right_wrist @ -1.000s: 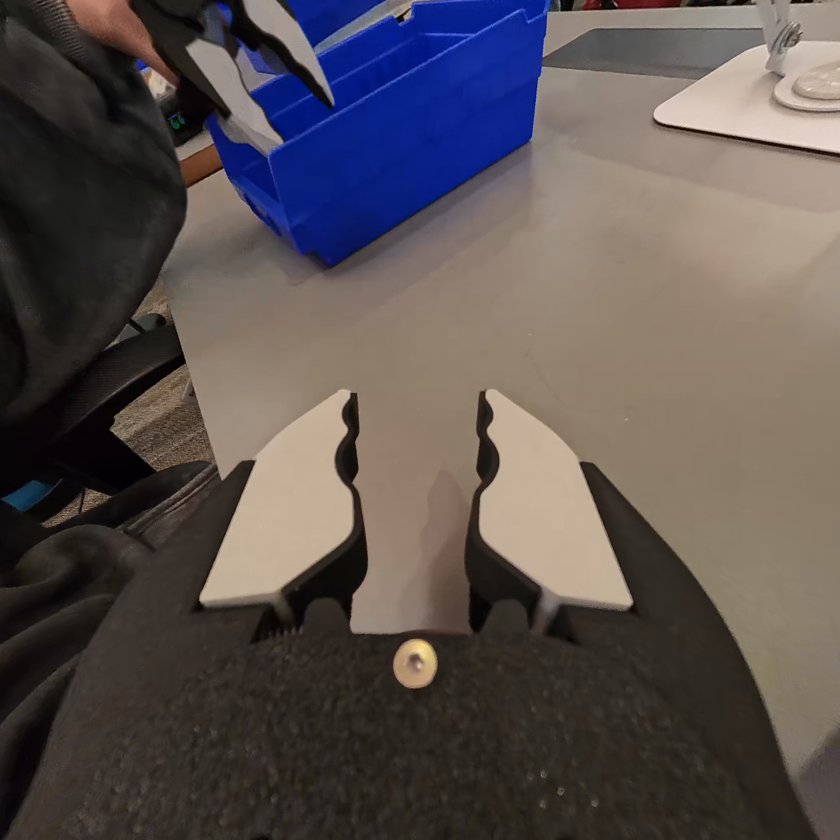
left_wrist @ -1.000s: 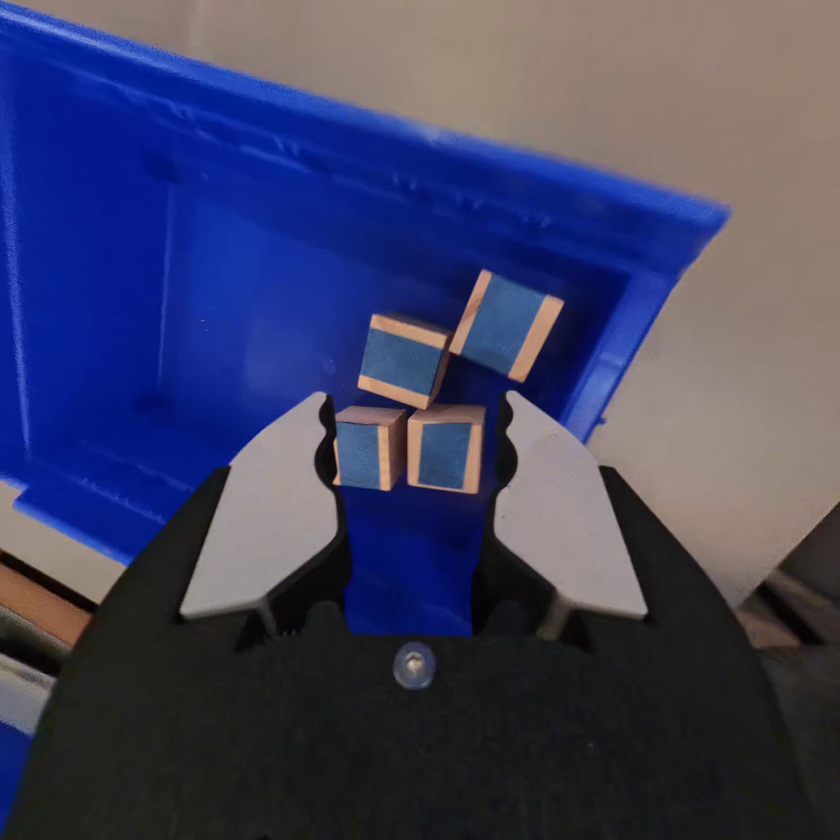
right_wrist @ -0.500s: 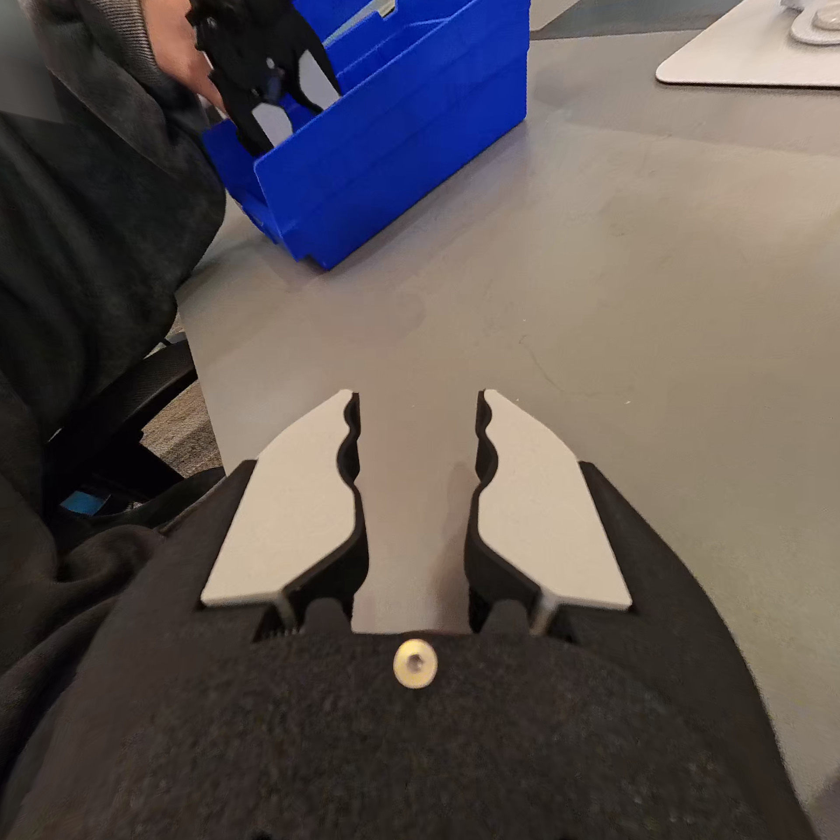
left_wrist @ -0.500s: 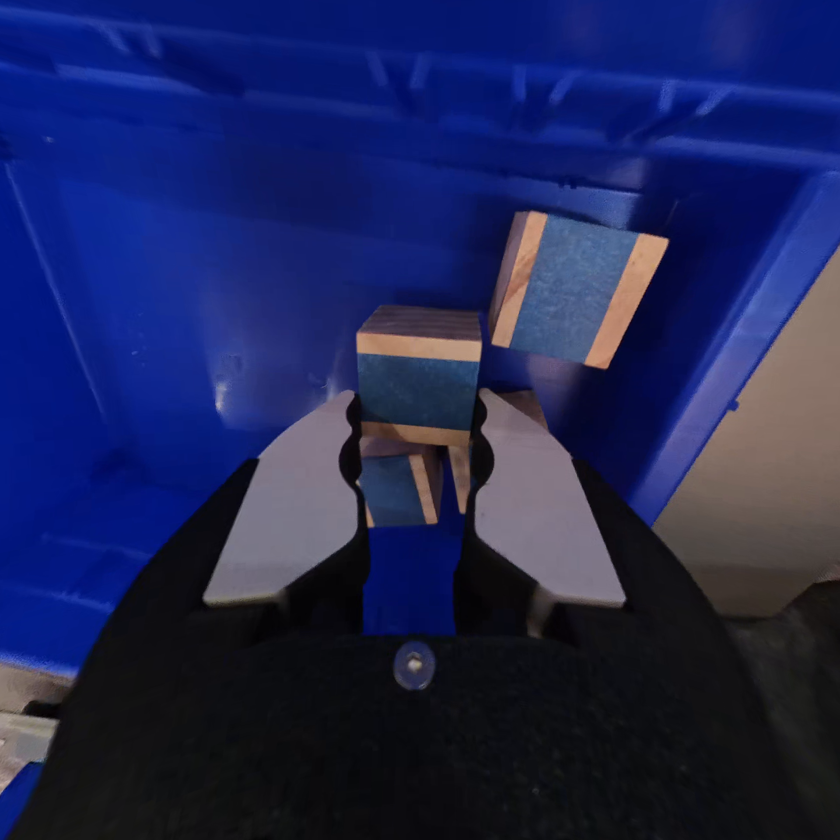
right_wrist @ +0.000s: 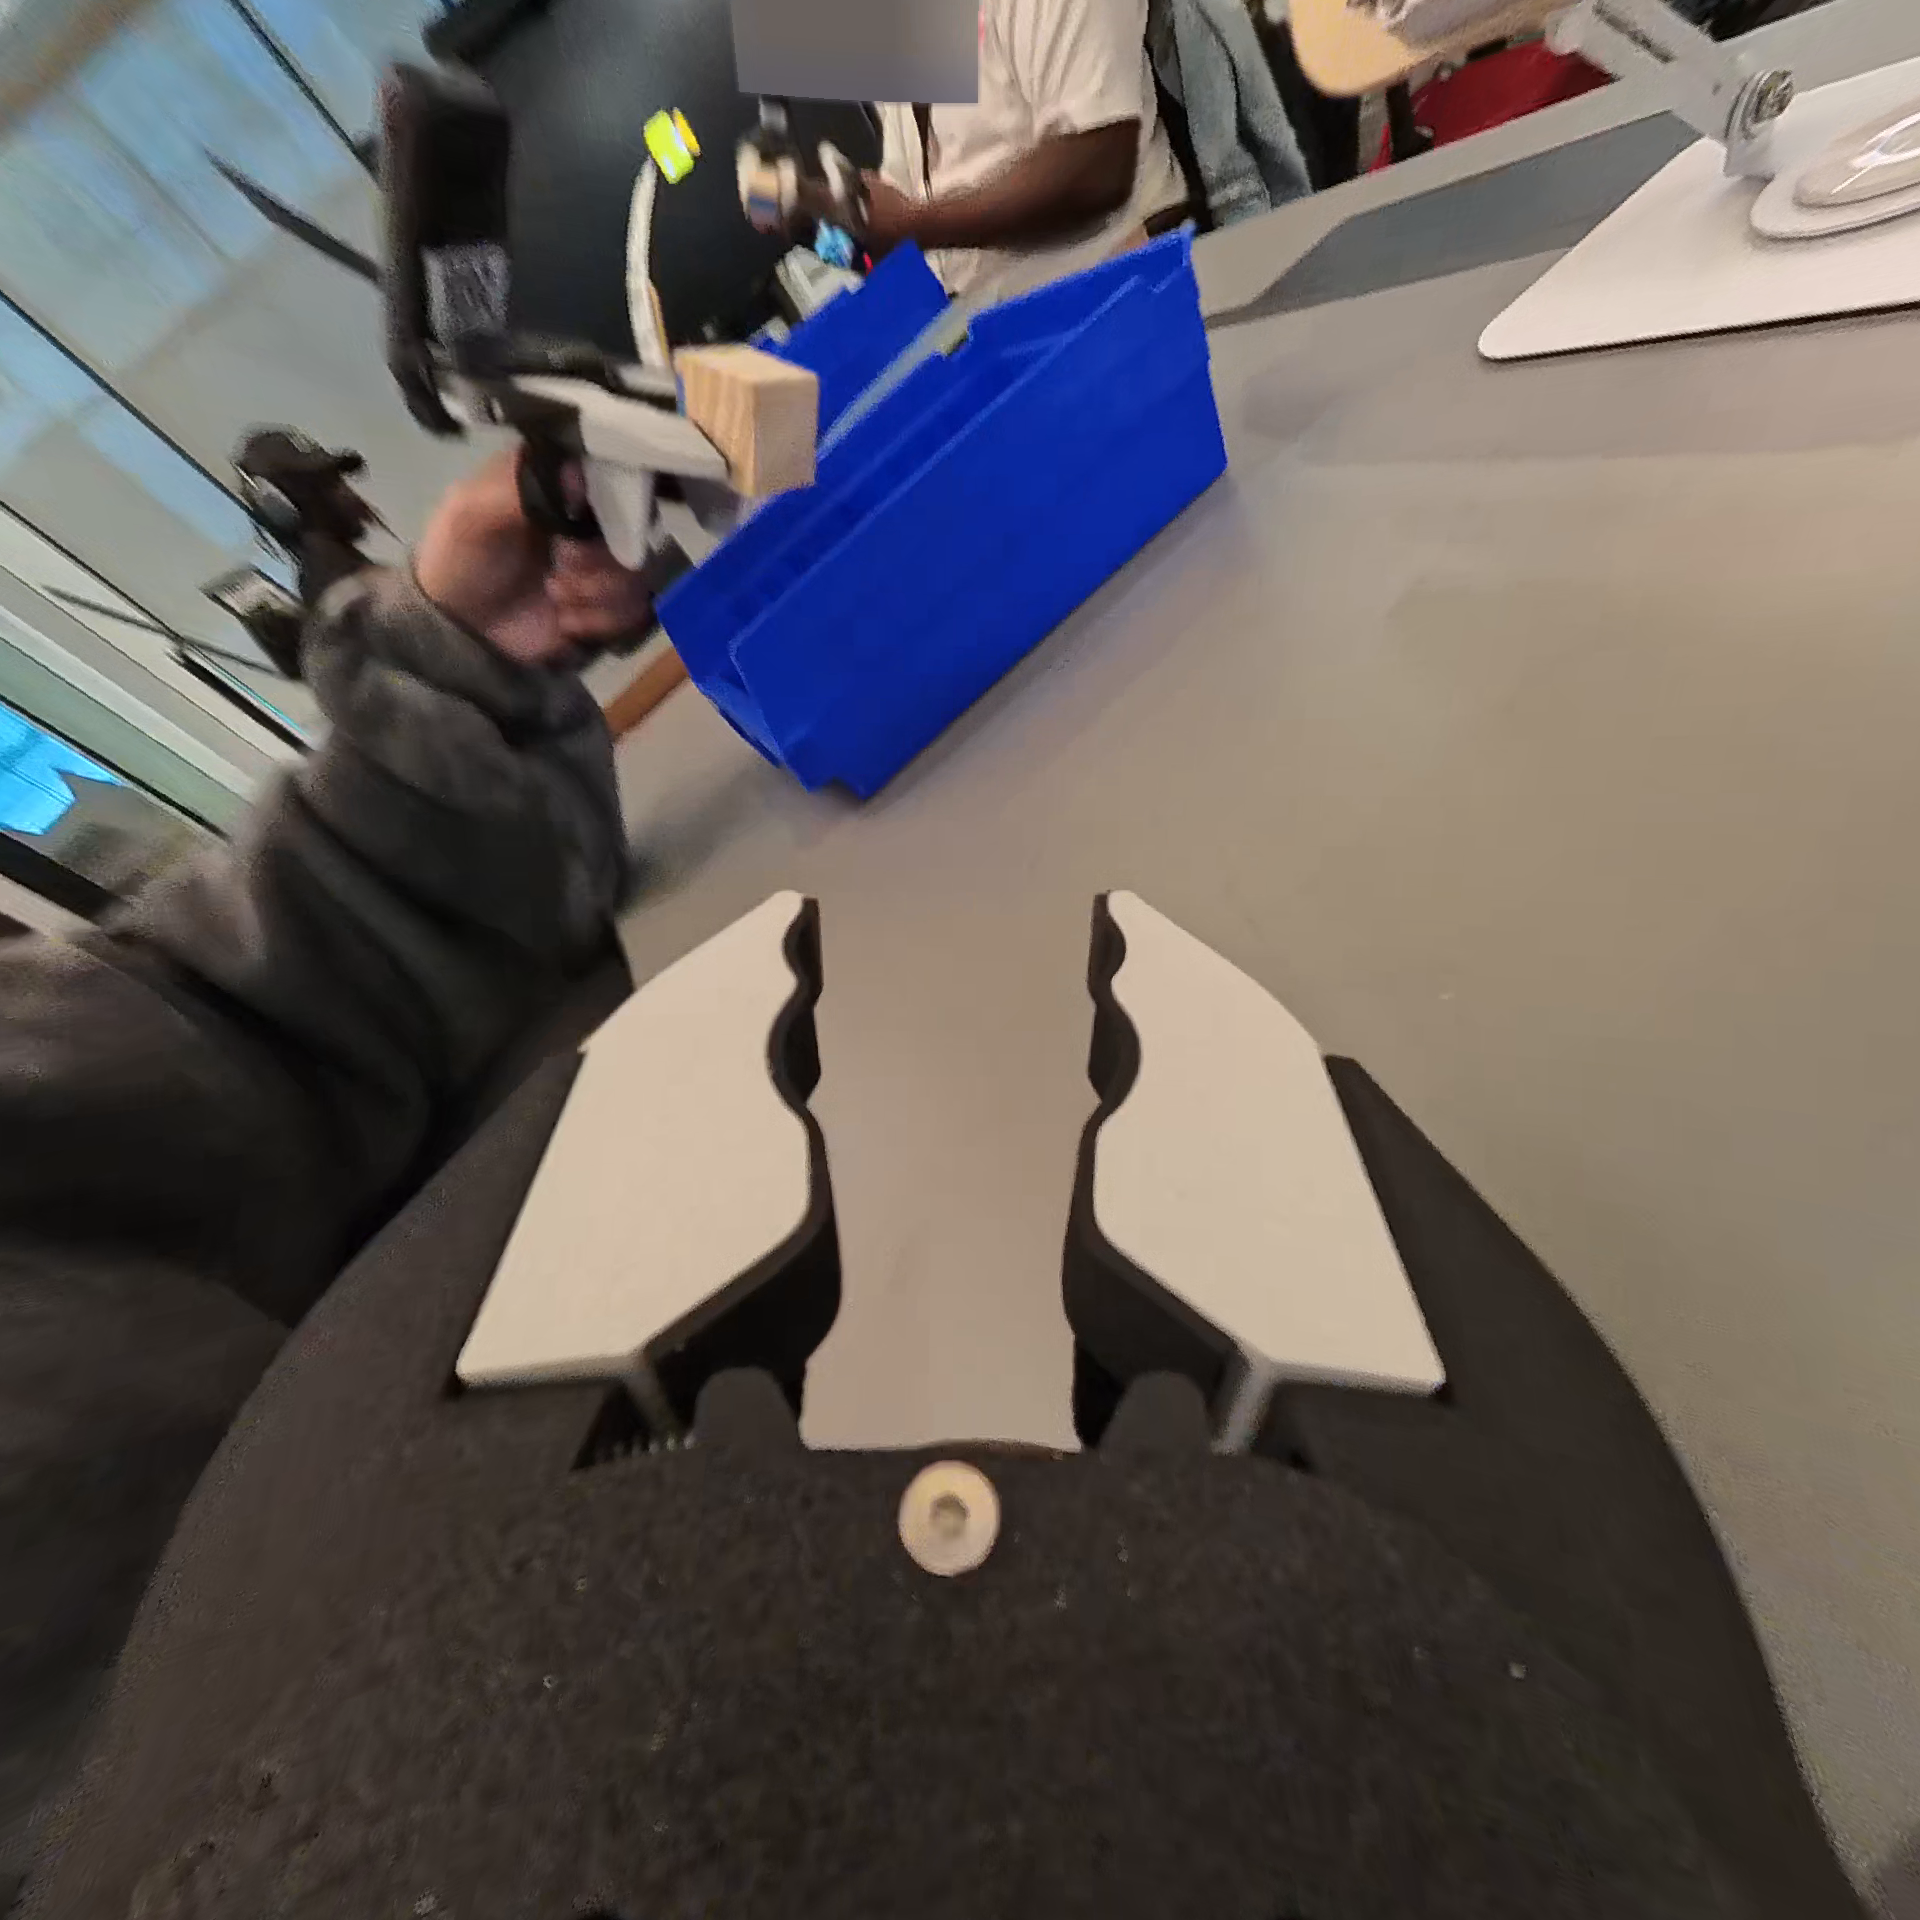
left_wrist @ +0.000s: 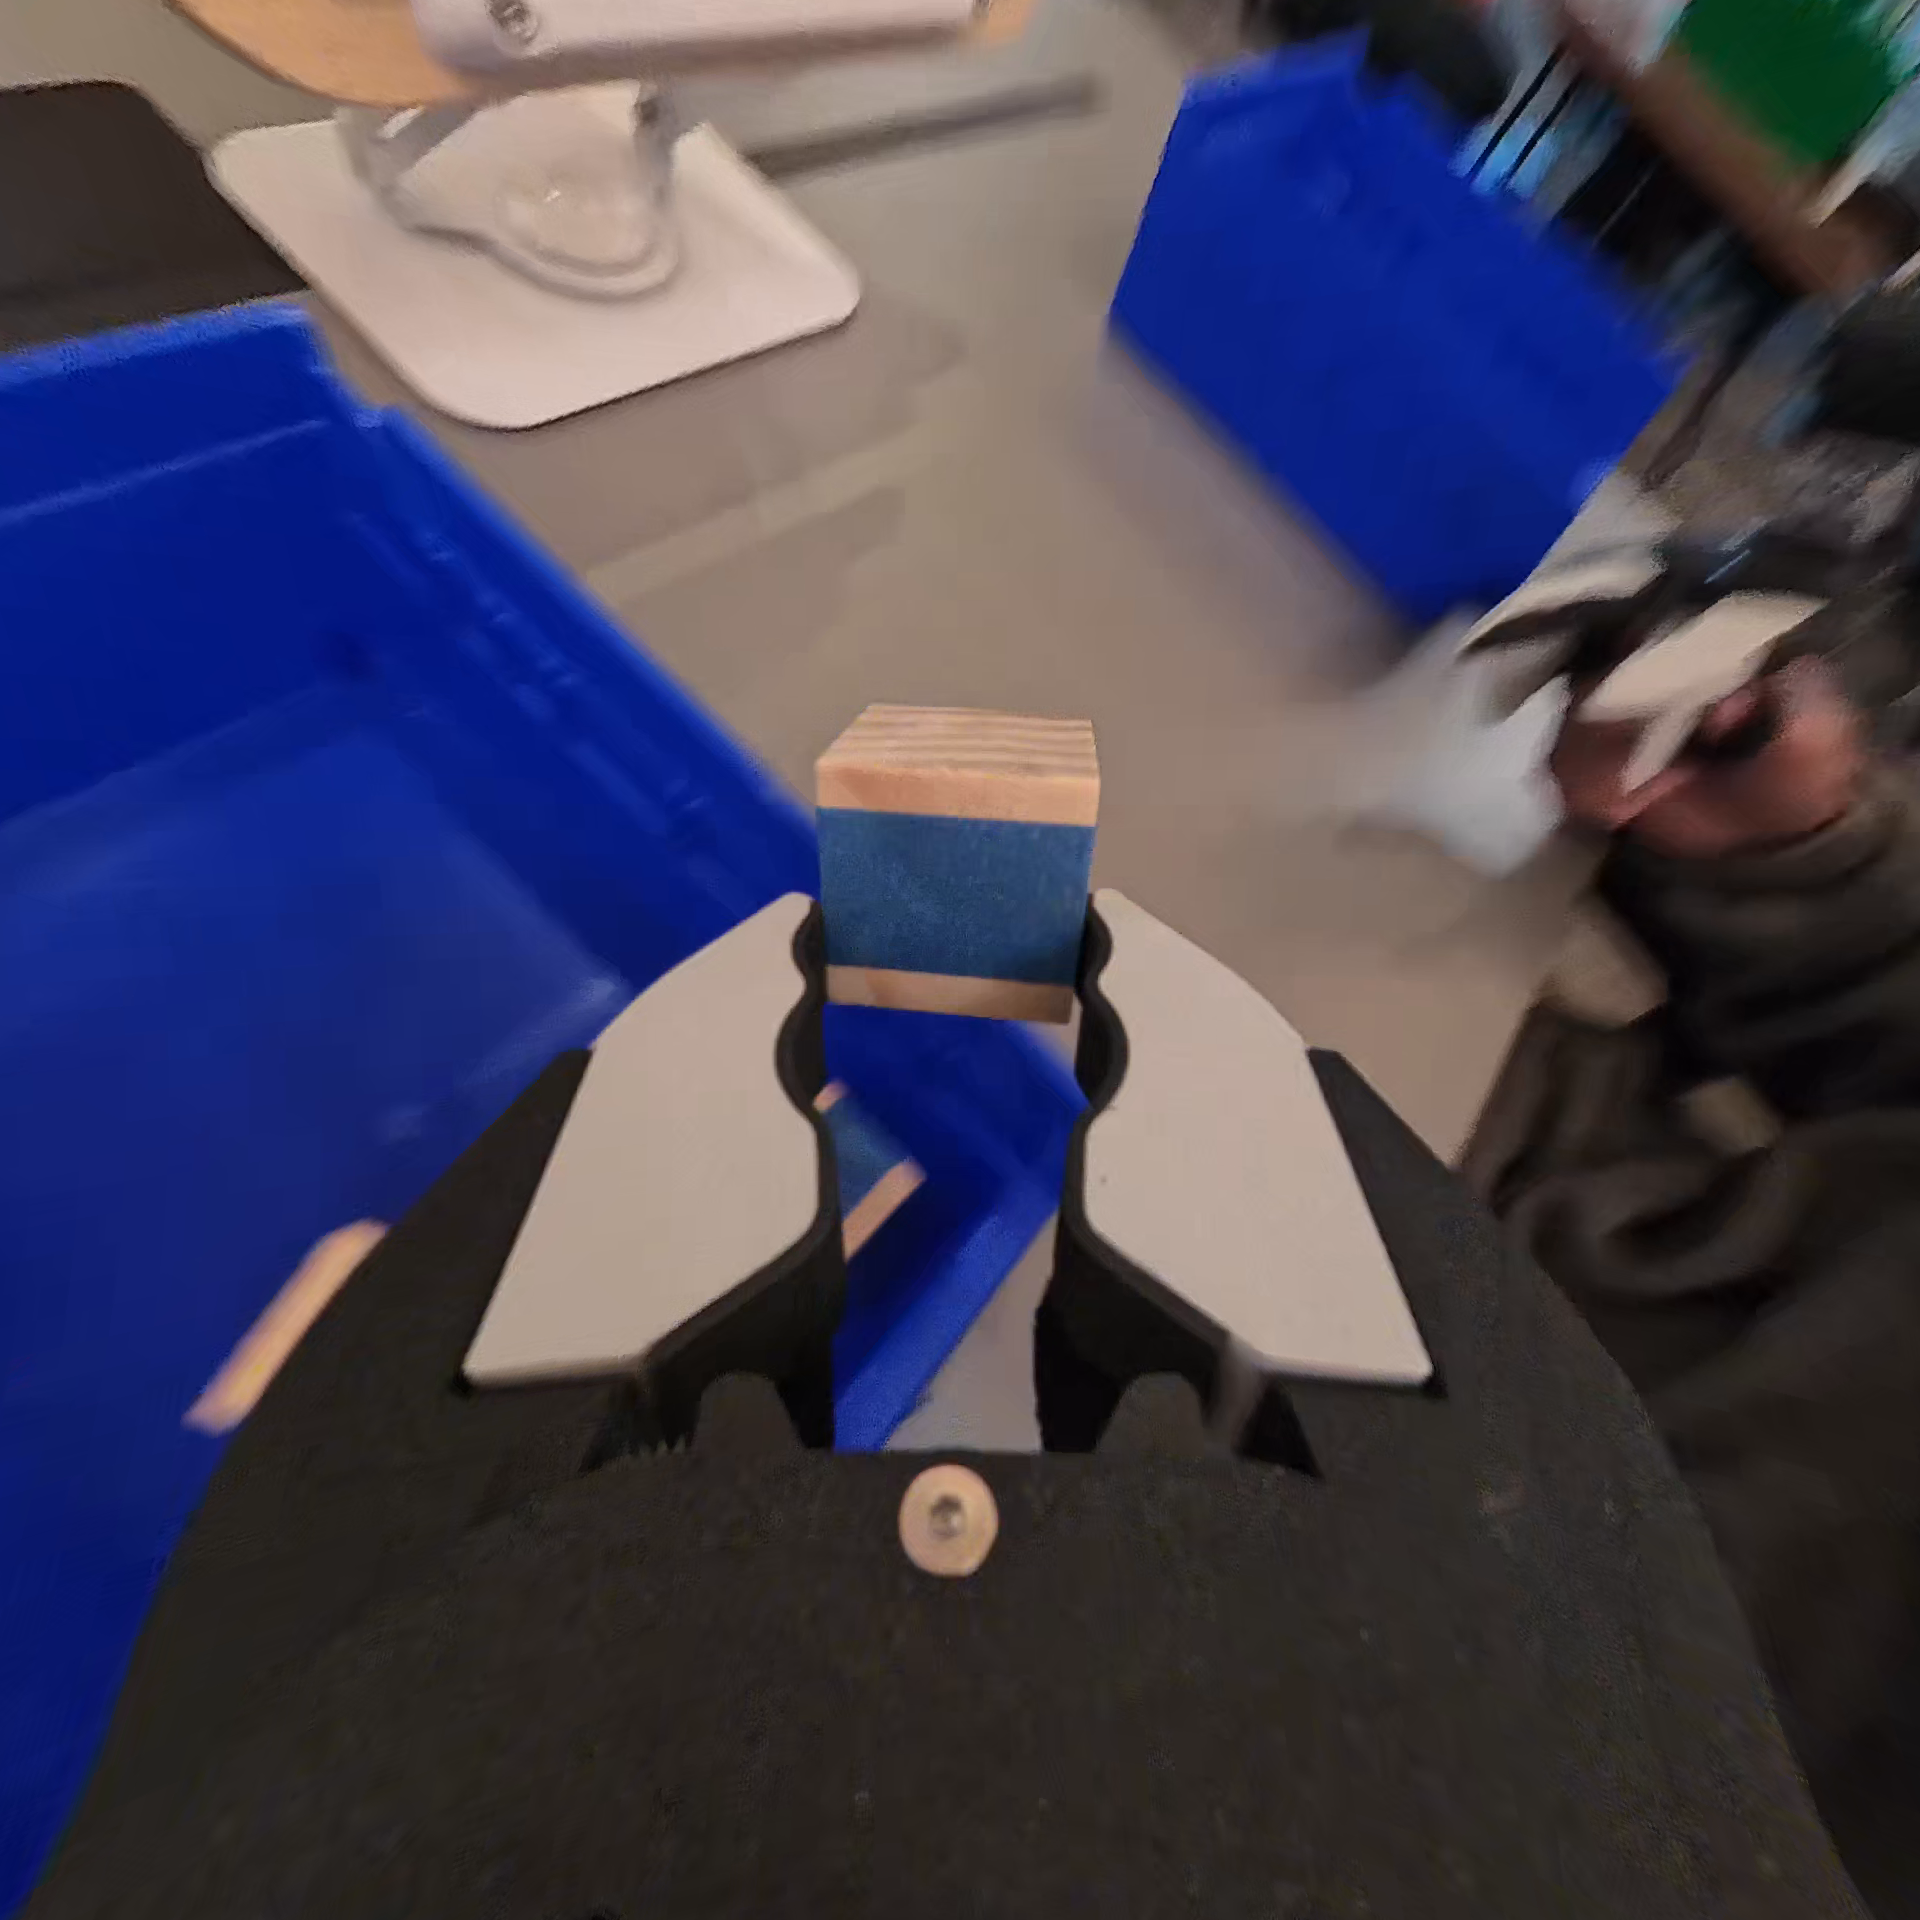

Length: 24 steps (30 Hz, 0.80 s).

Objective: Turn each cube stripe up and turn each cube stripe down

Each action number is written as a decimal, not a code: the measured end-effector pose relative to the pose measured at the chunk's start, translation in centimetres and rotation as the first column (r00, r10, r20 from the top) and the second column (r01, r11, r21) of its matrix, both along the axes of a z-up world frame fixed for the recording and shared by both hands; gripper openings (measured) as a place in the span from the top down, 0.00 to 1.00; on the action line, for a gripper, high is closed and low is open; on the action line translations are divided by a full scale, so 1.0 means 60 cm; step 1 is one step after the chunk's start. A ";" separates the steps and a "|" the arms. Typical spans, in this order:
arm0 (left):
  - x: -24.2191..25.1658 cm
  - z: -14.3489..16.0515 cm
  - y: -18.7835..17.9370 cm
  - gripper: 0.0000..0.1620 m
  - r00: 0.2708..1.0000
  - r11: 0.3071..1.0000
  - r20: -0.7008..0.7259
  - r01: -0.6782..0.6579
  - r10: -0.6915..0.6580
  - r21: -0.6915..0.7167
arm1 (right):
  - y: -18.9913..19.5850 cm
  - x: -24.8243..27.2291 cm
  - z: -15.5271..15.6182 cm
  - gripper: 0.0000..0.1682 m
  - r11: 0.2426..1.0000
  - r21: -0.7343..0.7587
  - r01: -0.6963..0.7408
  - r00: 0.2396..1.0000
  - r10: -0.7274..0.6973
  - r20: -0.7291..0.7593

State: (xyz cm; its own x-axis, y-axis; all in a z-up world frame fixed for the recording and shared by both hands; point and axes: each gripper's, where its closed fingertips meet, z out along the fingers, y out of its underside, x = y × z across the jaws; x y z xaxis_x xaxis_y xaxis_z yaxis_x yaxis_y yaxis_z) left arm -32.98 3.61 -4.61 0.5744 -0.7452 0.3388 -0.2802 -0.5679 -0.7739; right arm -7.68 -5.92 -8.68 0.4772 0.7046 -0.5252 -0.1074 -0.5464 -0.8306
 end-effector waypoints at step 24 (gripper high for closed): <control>0.356 -0.028 -0.095 0.73 0.824 0.872 0.565 0.304 -0.039 -0.384 | 0.095 -0.100 0.050 0.68 0.909 -0.286 -0.304 0.913 0.192 -0.361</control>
